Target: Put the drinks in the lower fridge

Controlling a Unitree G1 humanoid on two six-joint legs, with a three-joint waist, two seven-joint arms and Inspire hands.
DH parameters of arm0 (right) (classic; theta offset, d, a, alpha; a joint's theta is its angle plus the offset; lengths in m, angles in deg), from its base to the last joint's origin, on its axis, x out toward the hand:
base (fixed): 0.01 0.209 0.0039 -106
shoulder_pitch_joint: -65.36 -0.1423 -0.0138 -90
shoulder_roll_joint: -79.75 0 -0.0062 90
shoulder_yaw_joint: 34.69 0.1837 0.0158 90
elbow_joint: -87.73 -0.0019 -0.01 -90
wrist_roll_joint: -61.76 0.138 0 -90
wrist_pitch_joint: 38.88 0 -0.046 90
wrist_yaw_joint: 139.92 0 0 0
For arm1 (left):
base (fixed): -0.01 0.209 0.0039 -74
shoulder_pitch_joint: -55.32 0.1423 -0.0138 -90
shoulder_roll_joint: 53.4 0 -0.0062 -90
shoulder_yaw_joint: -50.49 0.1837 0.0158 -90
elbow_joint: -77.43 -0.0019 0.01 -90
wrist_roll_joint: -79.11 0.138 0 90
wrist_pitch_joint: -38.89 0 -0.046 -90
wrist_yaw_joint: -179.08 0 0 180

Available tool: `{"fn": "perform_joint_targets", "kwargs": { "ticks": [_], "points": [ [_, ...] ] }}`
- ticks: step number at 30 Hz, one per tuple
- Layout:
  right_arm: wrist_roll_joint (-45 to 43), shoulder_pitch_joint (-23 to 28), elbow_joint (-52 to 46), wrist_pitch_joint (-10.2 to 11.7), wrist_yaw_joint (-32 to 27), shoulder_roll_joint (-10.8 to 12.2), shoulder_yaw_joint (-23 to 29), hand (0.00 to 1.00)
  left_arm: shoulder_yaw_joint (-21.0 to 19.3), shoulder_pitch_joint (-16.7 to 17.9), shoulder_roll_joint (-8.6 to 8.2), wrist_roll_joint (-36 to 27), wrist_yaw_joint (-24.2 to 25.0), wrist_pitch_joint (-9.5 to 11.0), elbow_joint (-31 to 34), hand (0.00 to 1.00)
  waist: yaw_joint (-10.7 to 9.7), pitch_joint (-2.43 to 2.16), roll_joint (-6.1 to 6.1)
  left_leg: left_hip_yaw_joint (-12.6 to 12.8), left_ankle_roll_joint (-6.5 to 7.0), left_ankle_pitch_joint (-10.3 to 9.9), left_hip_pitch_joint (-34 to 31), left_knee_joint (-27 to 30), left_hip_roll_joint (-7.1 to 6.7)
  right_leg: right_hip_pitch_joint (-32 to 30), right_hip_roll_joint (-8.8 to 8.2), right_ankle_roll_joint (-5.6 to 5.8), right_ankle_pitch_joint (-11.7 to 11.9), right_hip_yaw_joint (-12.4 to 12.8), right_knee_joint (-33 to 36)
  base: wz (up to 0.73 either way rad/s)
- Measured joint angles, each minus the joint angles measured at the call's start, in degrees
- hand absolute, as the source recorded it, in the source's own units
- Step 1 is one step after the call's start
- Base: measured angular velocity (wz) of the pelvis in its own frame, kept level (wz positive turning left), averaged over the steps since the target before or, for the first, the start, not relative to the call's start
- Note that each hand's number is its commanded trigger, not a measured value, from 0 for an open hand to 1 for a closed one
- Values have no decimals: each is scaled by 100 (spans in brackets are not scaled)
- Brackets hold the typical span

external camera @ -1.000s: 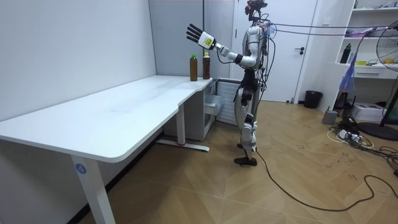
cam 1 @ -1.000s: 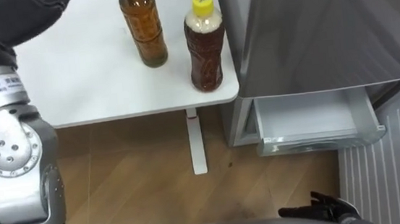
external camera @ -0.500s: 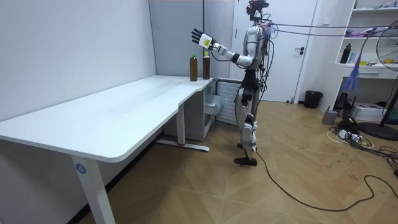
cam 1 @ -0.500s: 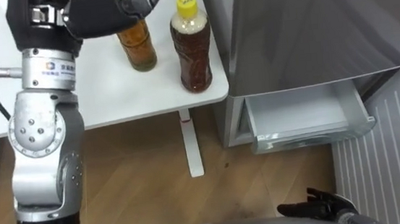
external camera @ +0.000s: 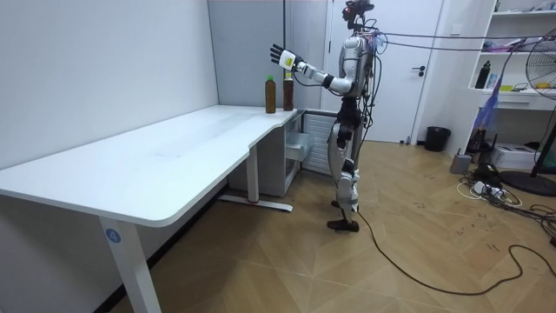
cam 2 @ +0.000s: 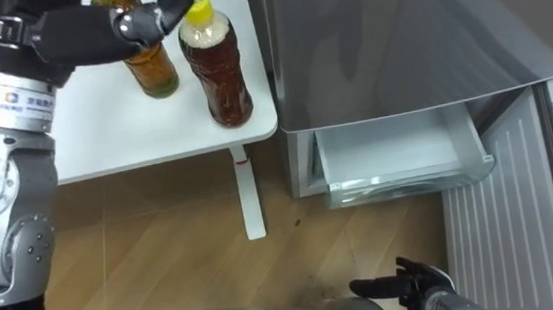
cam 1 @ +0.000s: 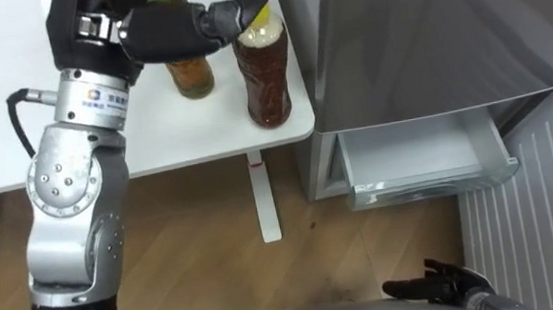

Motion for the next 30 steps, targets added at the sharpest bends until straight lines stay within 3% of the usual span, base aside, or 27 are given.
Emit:
{"fn": "perform_joint_targets", "kwargs": {
  "ticks": [7, 12, 30],
  "points": [
    [154, -1, 65, -6, -75, 20, 5, 0, -1, 216, -40, -6, 178, -91, -69, 0, 8, -1, -19, 11, 0, 0, 4, 7, 6, 2, 1, 0, 0, 3, 14, 0],
    [156, -12, 58, -82, -66, 23, 0, 0, -4, 331, -43, -5, 273, -328, -204, 0, 23, -6, -39, 12, 0, 0, 24, 4, 12, -5, 5, 0, 0, 7, 52, 0],
    [197, 19, -19, -126, -80, 18, -118, 0, 162, 465, -36, -99, 397, -439, -747, 0, 111, -19, -71, 56, 0, 0, 80, -3, 16, 20, 4, 0, 0, 17, 69, -1]
  ]
}}
